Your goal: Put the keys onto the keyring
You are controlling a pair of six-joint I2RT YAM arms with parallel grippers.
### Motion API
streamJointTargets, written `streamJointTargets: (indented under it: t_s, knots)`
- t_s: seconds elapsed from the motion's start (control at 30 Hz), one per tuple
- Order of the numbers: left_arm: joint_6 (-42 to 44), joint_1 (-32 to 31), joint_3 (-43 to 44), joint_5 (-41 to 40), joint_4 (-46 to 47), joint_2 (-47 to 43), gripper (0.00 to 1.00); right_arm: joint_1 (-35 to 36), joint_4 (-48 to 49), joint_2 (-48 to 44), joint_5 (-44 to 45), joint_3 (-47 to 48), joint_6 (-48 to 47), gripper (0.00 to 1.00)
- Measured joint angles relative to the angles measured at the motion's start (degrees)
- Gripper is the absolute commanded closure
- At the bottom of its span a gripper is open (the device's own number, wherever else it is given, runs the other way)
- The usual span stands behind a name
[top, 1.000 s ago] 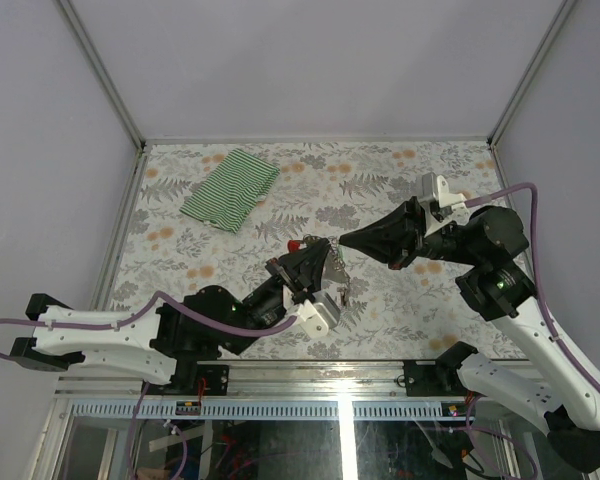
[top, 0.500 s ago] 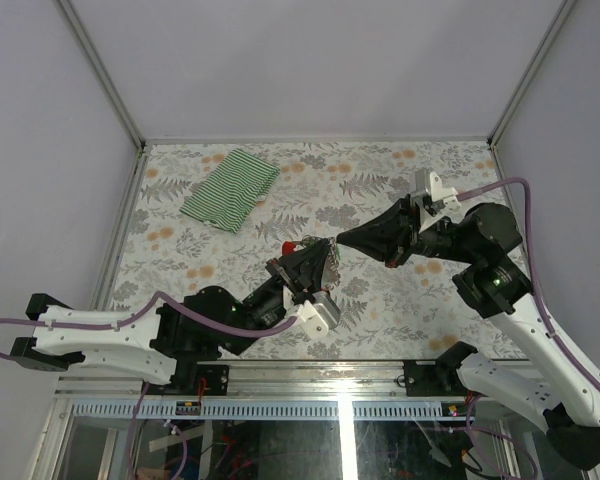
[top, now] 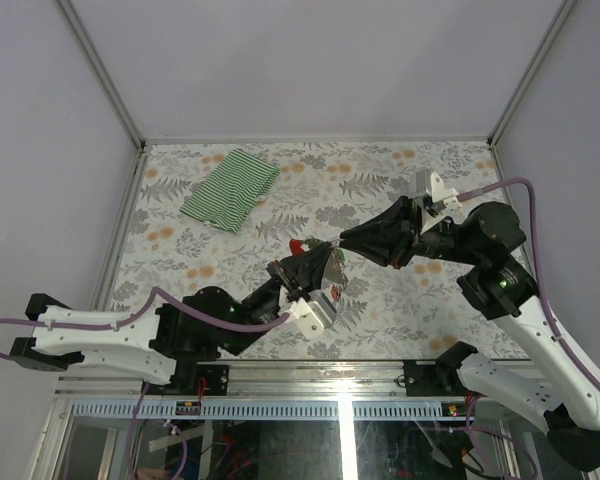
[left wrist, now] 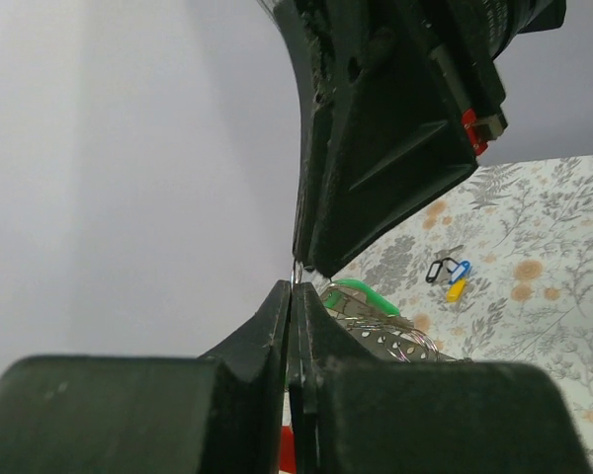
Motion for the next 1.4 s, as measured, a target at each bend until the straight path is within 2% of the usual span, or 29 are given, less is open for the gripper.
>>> streamJointTargets:
  t_s: [0.17, 0.3, 0.5, 0.63, 0.83, 1.03, 1.2, 1.4]
  knots:
    - [-5.1, 0.1, -2.5, 1.4, 1.3, -2.8, 1.00, 0.0, -0.7, -3.6, 1.7, 0.0, -2.3, 0.55]
    - [-11.3, 2.4, -4.4, 4.9, 2.1, -6.1, 1.00, 0.0, 0.4, -6.7, 3.2, -0.4, -3.5, 0.49]
    - [-24.3, 13.9, -6.0, 15.9, 2.3, -10.3, 1.00, 0.0, 1.2, -7.4, 3.7, -0.4, -5.4, 0.48]
    - [-33.7, 22.8, -6.6, 26.2, 2.4, -11.6, 1.00, 0.0, 0.2, -4.9, 2.6, 0.5, -5.9, 0.48]
    - [-44.8, 31.5, -7.4, 39.0, 2.7, -10.6, 1.00, 0.0, -1.3, -2.8, 1.7, 1.2, -6.3, 0.44]
    - [-51.8, 34.6, -8.1, 45.8, 3.7, -9.2, 1.00, 0.0, -2.3, -1.9, 2.9, 1.2, -7.2, 0.38]
    - [-54.9, 35.3, -8.3, 47.2, 4.7, -8.7, 1.00, 0.0, -2.4, -1.1, 4.2, 1.2, -7.5, 0.34]
    - [-56.4, 35.6, -8.3, 48.1, 6.0, -8.2, 1.00, 0.0, -2.3, 0.4, 4.4, 1.1, -7.4, 0.36]
